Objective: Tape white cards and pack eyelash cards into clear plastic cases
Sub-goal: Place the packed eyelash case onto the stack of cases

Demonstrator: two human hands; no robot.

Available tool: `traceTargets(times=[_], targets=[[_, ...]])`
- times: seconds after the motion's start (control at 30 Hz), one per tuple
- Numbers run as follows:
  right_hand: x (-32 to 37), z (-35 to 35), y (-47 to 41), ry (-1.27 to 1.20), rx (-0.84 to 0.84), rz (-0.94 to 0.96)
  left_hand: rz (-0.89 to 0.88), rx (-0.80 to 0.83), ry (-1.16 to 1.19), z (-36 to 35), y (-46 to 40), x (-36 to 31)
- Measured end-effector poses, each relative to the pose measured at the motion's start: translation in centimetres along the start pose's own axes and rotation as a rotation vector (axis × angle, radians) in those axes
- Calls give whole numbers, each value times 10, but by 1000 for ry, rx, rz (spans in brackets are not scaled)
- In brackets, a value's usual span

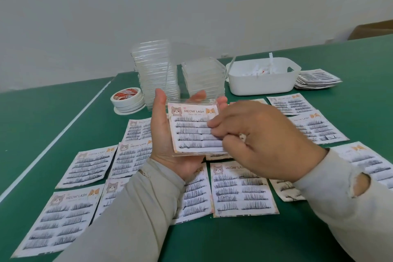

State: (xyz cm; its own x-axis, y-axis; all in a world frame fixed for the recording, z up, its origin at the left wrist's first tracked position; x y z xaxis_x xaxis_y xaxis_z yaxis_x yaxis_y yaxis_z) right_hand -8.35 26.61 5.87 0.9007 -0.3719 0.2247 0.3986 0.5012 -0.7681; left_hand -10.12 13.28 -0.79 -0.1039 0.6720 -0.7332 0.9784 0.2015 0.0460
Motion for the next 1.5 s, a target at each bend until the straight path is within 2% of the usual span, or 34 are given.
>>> traceTargets(times=[0.07,0.1,0.13,0.23,0.3,0.4,0.43,0.53,0.6,0.67,0.83,0.93,1.03,1.13,1.2,1.37,1.5], targets=[[2,-10,3,28,53,31,3,-26,25,2,1,-2],[-1,-9,3,-25,36,-30,9,-32,33,2,0,-2],[-10,-3,3,-123,-33,-154,4,-48,30,4,-1,-3],[-47,30,8,-327,-448,-496,6,-26,47,-2,0,-3],[-69,32,14,-396,-547,-697,40,-8,75,-4,2,-1],[-76,12,19,-524,-394,-888,33,-8,63,-7,0,2],[-71,2,18,-565,-286,-886,19,-13,41,-8,-1,3],[-47,-23,16,-559,96,-714,-98,-47,-51,-4,-10,4],[-43,-29,18,-486,240,-681,-154,-83,-94,-2,-12,4],[-45,-29,20,-448,299,-712,-170,-101,-126,-3,-11,4],[-42,-18,22,-388,320,-769,-173,-27,-165,-15,-3,8],[-80,34,21,-187,131,-844,-213,-66,-292,-13,-4,6],[-142,108,44,171,-10,-1003,-257,-149,-377,-2,-9,3],[-195,143,87,457,125,-1224,-280,-189,-426,1,-9,1],[-215,144,106,558,251,-1281,-287,-191,-442,0,-9,0],[-225,132,113,540,356,-1273,-298,-191,-451,1,-7,-1],[-212,141,109,439,217,-1264,-313,-196,-462,1,-9,-1]])
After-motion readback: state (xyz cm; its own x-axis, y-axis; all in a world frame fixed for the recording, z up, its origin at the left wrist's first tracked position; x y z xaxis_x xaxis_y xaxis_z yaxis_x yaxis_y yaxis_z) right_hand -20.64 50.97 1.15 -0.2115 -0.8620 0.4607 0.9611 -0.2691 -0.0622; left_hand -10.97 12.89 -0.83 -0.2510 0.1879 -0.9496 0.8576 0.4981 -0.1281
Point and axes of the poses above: each hand's wrist, its own y-axis away from the middle knuckle, its own z-axis out of the back of the hand, x = y × z, the point moved 8 cm from there along -y, towards the middle knuckle, and after that the axes turned 8 degrees about -x, right-handed, at the moved point
